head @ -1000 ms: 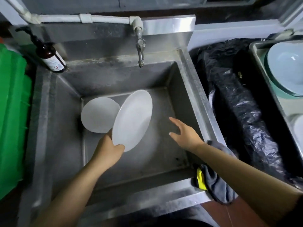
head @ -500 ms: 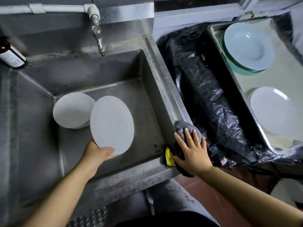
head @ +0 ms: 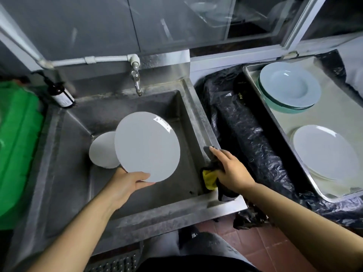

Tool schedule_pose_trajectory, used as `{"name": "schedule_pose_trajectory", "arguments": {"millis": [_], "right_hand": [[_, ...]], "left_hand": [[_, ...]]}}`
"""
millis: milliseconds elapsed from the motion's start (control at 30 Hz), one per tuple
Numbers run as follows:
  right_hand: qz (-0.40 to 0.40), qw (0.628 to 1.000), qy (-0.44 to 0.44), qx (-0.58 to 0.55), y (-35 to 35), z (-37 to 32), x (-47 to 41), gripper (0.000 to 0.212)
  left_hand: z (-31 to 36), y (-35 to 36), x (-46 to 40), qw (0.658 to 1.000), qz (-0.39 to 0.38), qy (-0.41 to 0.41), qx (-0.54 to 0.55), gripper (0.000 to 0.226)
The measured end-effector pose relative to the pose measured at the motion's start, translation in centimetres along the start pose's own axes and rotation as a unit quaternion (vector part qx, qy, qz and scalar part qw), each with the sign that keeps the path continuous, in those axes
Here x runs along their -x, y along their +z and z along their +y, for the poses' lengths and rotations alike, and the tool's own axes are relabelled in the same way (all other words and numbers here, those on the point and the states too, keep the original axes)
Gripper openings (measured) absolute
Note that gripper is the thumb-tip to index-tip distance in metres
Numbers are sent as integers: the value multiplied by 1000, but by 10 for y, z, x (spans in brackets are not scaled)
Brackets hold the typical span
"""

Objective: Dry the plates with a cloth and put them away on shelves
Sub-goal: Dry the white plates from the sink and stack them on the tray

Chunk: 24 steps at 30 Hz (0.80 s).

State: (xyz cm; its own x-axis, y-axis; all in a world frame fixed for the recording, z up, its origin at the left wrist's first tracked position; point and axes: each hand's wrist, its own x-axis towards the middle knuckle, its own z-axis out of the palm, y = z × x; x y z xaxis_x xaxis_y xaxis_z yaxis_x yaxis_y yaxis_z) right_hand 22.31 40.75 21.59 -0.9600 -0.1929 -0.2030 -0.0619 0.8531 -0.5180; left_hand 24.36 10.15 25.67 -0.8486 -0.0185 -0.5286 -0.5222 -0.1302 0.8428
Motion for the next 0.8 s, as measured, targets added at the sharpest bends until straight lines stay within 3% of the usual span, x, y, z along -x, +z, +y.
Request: {"name": "schedule_pose_trajectory", "arguments": {"millis": [200, 300, 467, 700, 800], "right_hand": [[39, 966, -33, -255, -40, -52, -15, 71], [69, 941, -38, -330, -62, -79, -15, 71], [124, 936, -60, -322, -102, -108, -21, 71], [174, 929, -87, -315, -130, -134, -32, 72], [185, 926, -103, -313, -134, -141, -38, 74]], "left_hand": [[48, 24, 21, 997, -42, 69, 11, 44], [74, 34, 28, 993, -65, 99, 20, 45], [114, 40, 31, 988, -87, 126, 9, 37], [167, 29, 23, 978, -135, 158, -11, 55], [180, 25, 19, 977, -138, 165, -12, 51]]}}
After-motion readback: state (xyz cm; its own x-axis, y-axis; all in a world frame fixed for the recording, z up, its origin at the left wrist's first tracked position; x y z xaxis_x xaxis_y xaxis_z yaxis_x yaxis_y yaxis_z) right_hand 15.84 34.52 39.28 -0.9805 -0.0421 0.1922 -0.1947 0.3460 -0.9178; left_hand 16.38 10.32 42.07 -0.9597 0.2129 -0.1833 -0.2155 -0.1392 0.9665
